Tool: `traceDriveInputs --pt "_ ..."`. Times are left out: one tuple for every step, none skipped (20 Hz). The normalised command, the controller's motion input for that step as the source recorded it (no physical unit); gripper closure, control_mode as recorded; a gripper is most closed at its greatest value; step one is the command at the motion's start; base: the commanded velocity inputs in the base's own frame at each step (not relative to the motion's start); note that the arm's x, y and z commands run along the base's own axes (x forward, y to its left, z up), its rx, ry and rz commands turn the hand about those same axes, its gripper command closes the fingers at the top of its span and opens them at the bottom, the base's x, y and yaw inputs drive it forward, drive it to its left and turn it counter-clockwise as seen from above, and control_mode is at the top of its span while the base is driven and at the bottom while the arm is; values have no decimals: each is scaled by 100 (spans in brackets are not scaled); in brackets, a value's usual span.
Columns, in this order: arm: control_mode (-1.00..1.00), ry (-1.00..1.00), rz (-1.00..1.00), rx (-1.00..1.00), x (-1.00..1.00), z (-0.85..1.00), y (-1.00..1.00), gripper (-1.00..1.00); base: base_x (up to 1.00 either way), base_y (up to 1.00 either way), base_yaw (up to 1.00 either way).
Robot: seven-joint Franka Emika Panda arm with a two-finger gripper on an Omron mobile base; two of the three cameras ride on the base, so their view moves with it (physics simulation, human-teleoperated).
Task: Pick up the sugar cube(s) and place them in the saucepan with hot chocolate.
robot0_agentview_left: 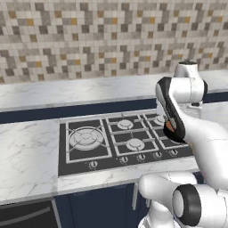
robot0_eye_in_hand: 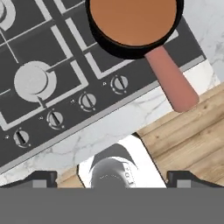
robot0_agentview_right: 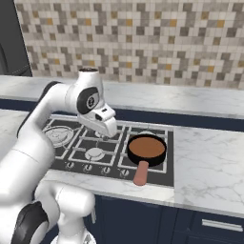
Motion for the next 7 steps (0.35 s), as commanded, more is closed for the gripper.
traceDriveInputs --pt "-100 0 31 -8 -74 9 100 -100 0 0 0" --pt "-100 0 31 -8 -77 4 100 -100 0 0 0" --pt "-100 0 31 -9 -81 0 100 -100 0 0 0" --pt "-100 0 31 -8 -84 0 100 -100 0 0 0" --pt "-100 -2 31 -8 -90 0 99 -100 0 0 0" --pt "-100 -4 31 -7 -95 0 99 -100 0 0 0" --pt "-100 -7 31 -6 -99 0 92 -100 0 0 0"
